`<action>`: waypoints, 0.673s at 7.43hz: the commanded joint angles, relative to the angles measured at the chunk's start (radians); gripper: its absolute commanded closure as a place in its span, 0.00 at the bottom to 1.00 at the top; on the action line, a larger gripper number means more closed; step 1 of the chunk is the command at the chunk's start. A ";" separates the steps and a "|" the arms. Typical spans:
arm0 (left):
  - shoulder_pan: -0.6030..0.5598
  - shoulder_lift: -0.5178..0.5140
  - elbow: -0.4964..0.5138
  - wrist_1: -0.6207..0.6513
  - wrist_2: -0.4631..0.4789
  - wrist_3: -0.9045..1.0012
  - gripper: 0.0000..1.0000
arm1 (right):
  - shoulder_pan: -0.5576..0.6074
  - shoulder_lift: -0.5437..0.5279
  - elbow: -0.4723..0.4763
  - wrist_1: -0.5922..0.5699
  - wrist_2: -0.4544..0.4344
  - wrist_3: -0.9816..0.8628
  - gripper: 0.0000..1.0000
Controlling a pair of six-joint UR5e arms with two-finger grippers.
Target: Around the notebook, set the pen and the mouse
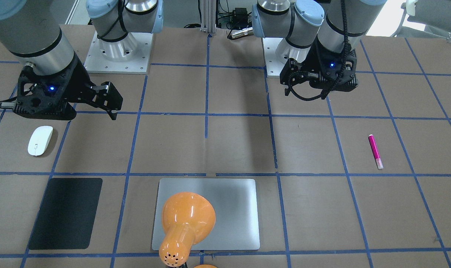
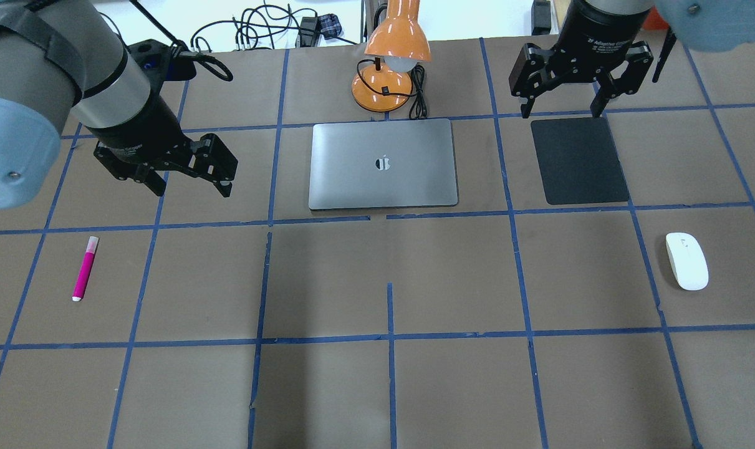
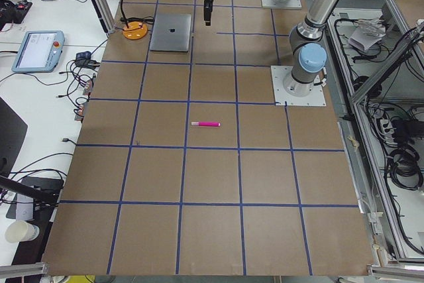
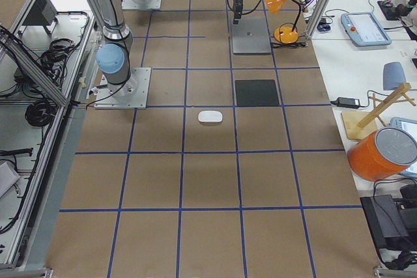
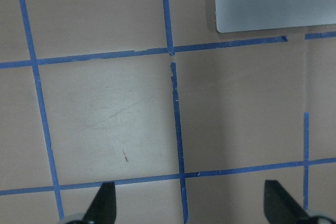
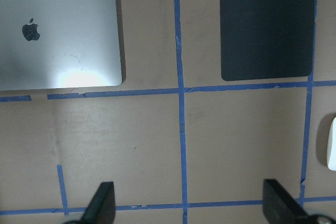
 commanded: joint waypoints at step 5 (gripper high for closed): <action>0.102 -0.014 -0.004 -0.014 0.002 0.010 0.00 | -0.005 0.000 0.002 0.003 -0.005 -0.005 0.00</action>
